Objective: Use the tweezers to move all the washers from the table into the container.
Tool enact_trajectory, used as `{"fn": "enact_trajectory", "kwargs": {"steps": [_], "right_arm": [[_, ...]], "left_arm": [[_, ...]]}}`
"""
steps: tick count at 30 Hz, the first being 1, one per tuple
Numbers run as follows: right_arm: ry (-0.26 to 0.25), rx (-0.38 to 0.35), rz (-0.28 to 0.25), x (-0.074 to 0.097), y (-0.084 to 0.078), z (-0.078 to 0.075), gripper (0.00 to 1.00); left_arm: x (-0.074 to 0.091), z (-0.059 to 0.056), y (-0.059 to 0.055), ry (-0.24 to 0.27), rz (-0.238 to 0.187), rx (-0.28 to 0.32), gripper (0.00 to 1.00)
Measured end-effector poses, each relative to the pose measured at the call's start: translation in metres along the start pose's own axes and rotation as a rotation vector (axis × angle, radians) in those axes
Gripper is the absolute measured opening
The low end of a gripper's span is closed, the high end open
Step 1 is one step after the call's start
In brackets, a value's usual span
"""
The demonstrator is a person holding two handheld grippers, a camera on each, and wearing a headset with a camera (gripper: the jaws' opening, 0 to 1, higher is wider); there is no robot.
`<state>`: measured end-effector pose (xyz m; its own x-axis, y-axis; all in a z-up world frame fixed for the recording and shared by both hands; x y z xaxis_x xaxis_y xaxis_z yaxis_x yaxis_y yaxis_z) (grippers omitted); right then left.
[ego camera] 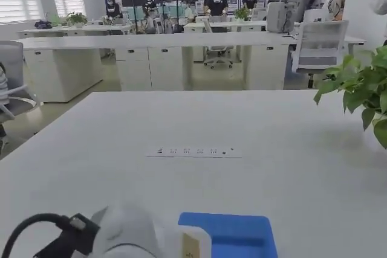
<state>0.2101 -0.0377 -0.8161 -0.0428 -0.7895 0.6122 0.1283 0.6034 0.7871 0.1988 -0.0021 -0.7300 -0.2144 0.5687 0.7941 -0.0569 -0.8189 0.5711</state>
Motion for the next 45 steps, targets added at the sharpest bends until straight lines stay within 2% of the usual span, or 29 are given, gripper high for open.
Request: {"fn": "enact_trajectory", "kwargs": {"steps": [5, 10, 24, 26, 28, 30, 37, 39, 41, 42, 44, 45], "right_arm": [[-0.002, -0.012, -0.013, -0.006, 0.002, -0.006, 0.08], [-0.003, -0.013, -0.002, -0.011, 0.0, -0.008, 0.08], [-0.014, -0.039, -0.012, -0.01, -0.003, -0.011, 0.08], [-0.001, -0.069, -0.001, -0.012, -0.007, -0.012, 0.1], [0.001, -0.068, -0.001, -0.011, -0.007, -0.011, 0.12], [0.0, -0.067, -0.019, -0.009, -0.003, -0.01, 0.12], [0.002, -0.082, -0.072, -0.005, 0.014, -0.013, 0.17], [0.007, -0.073, -0.074, -0.007, 0.016, -0.013, 0.15], [0.016, -0.05, -0.069, -0.008, 0.017, -0.012, 0.09], [0.023, -0.027, -0.051, -0.009, 0.016, -0.012, 0.05], [0.022, 0.005, -0.021, -0.012, 0.012, -0.012, 0.04], [0.018, 0.015, -0.027, -0.013, 0.012, -0.013, 0.04]], "left_arm": [[-0.001, 0.006, -0.006, 0.001, 0.016, -0.003, 0.0], [-0.004, 0.01, -0.01, -0.008, 0.026, 0.003, 0.0], [-0.007, 0.015, -0.01, -0.03, 0.013, -0.004, 0.0], [-0.01, 0.017, -0.014, -0.038, 0.028, -0.008, 0.0], [-0.011, 0.019, -0.016, -0.046, 0.035, -0.003, 0.0], [-0.011, 0.019, -0.015, -0.062, 0.026, 0.022, 0.0], [-0.012, 0.021, -0.014, -0.08, 0.017, 0.055, 0.0], [-0.013, 0.021, -0.013, -0.08, 0.014, 0.062, 0.0], [-0.014, 0.02, -0.013, -0.082, 0.005, 0.069, 0.0], [-0.014, 0.019, -0.012, -0.085, -0.002, 0.075, 0.0], [-0.015, 0.02, -0.014, -0.073, -0.017, 0.095, 0.0], [-0.015, 0.021, -0.015, -0.063, -0.02, 0.106, 0.0]]}}
Point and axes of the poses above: the centre of the closed fingertips' face, and the gripper's own axes: x roughly backward along the fingers, z roughly to its left, y roughly out of its top, the point moved 4 cm from there along x, roughly backward along the fingers, and after that the axes turned 5 degrees about y, right-handed, at the moved point
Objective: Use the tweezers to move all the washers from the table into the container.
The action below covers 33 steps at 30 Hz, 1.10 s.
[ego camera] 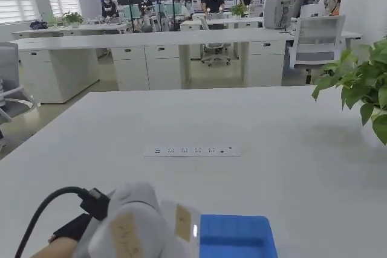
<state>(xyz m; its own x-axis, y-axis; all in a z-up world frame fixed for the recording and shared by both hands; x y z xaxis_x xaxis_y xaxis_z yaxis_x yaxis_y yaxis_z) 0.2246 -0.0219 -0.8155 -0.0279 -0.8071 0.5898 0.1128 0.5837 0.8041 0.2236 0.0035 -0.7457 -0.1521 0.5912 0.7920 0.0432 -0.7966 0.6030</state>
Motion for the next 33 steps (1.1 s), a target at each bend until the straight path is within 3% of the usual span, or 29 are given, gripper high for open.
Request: {"fn": "enact_trajectory", "kwargs": {"steps": [3, 6, 9, 14, 16, 19, 22, 25, 33], "right_arm": [[0.013, -0.031, -0.007, 0.001, 0.0, -0.003, 0.03], [0.011, -0.099, -0.034, 0.002, 0.0, -0.007, 0.03], [0.012, -0.16, -0.062, 0.004, -0.002, -0.011, 0.03], [0.025, -0.277, -0.104, 0.008, -0.006, -0.019, 0.03], [0.027, -0.331, -0.122, 0.011, -0.007, -0.022, 0.03], [0.039, -0.412, -0.15, 0.014, -0.008, -0.024, 0.03], [0.054, -0.539, -0.231, 0.022, -0.007, -0.029, 0.03], [0.059, -0.61, -0.282, 0.03, -0.005, -0.033, 0.03], [0.064, -0.693, -0.339, 0.051, 0.001, -0.041, 0.03]], "left_arm": [[0.002, 0.002, 0.002, 0.032, -0.06, 0.057, 0.0], [0.007, 0.003, 0.0, 0.061, -0.105, 0.136, 0.1], [0.014, 0.006, -0.003, 0.136, -0.157, 0.195, 0.23], [0.027, -0.001, -0.007, 0.224, -0.296, 0.382, 0.39], [0.03, -0.006, -0.012, 0.253, -0.33, 0.442, 0.46], [0.033, -0.014, -0.018, 0.306, -0.37, 0.488, 0.55], [0.037, -0.021, -0.021, 0.354, -0.448, 0.57, 0.63], [0.041, -0.026, -0.025, 0.392, -0.514, 0.636, 0.73], [0.05, -0.028, -0.038, 0.549, -0.567, 0.675, 0.88]]}}
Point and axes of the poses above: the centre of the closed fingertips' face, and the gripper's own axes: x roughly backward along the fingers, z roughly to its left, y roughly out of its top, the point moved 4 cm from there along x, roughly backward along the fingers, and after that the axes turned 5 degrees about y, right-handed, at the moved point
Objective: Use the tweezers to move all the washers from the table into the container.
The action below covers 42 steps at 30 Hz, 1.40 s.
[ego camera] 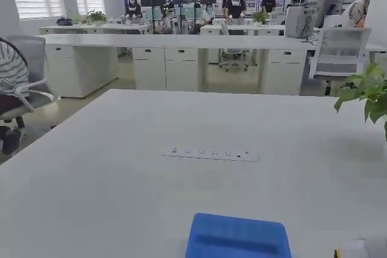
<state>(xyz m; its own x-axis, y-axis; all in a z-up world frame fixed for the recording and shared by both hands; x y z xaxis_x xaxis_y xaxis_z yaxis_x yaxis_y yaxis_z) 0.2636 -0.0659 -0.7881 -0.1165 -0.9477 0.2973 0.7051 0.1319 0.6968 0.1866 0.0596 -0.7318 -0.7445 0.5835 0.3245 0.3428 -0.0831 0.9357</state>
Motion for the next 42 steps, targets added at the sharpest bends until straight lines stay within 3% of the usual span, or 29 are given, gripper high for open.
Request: {"fn": "enact_trajectory", "kwargs": {"steps": [1, 5, 9, 14, 22, 30, 42], "right_arm": [[0.003, -0.005, -0.005, 0.001, 0.002, 0.001, 0.03], [0.01, -0.011, -0.003, 0.006, 0.008, 0.003, 0.03], [0.005, -0.001, -0.006, 0.011, 0.017, 0.005, 0.03], [-0.001, 0.001, -0.031, 0.019, 0.032, 0.004, 0.03], [-0.04, 0.008, -0.057, 0.029, 0.052, -0.005, 0.03], [-0.113, 0.047, -0.054, 0.027, 0.066, -0.028, 0.03], [-0.199, 0.052, -0.041, 0.017, 0.072, -0.059, 0.03]], "left_arm": [[0.0, 0.001, 0.0, 0.015, -0.017, -0.003, 0.89], [-0.001, 0.007, -0.002, 0.08, -0.02, -0.058, 0.96], [-0.002, 0.005, -0.002, 0.09, -0.027, -0.09, 0.97], [0.0, 0.011, 0.0, 0.137, -0.049, -0.116, 0.98], [0.003, 0.016, 0.001, 0.162, -0.057, -0.113, 0.97], [0.005, 0.018, 0.0, 0.165, -0.061, -0.102, 0.96], [0.006, 0.021, -0.001, 0.168, -0.066, -0.089, 0.95]]}}
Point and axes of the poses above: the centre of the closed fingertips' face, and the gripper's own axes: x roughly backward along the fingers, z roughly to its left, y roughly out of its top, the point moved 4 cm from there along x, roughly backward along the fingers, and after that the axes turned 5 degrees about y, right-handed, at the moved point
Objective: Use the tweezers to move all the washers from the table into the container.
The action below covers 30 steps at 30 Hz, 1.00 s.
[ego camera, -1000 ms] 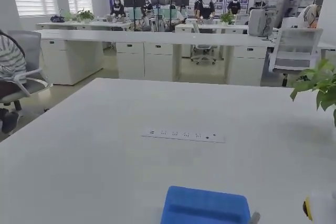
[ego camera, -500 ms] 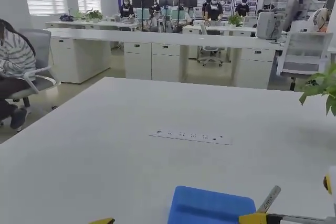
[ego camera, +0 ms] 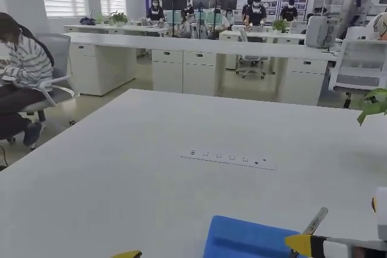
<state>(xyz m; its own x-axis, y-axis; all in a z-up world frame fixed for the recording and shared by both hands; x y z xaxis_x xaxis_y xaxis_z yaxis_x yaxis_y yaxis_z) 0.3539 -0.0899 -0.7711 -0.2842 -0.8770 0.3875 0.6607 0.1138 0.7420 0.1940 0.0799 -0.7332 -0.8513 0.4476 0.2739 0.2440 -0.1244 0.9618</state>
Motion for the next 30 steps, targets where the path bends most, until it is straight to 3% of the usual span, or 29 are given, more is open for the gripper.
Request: {"fn": "enact_trajectory", "kwargs": {"steps": [3, 10, 30], "right_arm": [[-0.023, 0.013, 0.014, -0.004, -0.001, -0.01, 0.03], [-0.078, 0.067, 0.05, -0.009, -0.006, -0.017, 0.03], [-0.123, 0.306, 0.161, -0.021, -0.013, -0.027, 0.03]], "left_arm": [[0.001, 0.001, 0.0, 0.008, 0.002, 0.0, 0.94], [0.001, 0.002, -0.001, 0.013, 0.006, -0.006, 0.93], [0.001, 0.003, -0.005, 0.019, 0.028, -0.014, 0.9]]}}
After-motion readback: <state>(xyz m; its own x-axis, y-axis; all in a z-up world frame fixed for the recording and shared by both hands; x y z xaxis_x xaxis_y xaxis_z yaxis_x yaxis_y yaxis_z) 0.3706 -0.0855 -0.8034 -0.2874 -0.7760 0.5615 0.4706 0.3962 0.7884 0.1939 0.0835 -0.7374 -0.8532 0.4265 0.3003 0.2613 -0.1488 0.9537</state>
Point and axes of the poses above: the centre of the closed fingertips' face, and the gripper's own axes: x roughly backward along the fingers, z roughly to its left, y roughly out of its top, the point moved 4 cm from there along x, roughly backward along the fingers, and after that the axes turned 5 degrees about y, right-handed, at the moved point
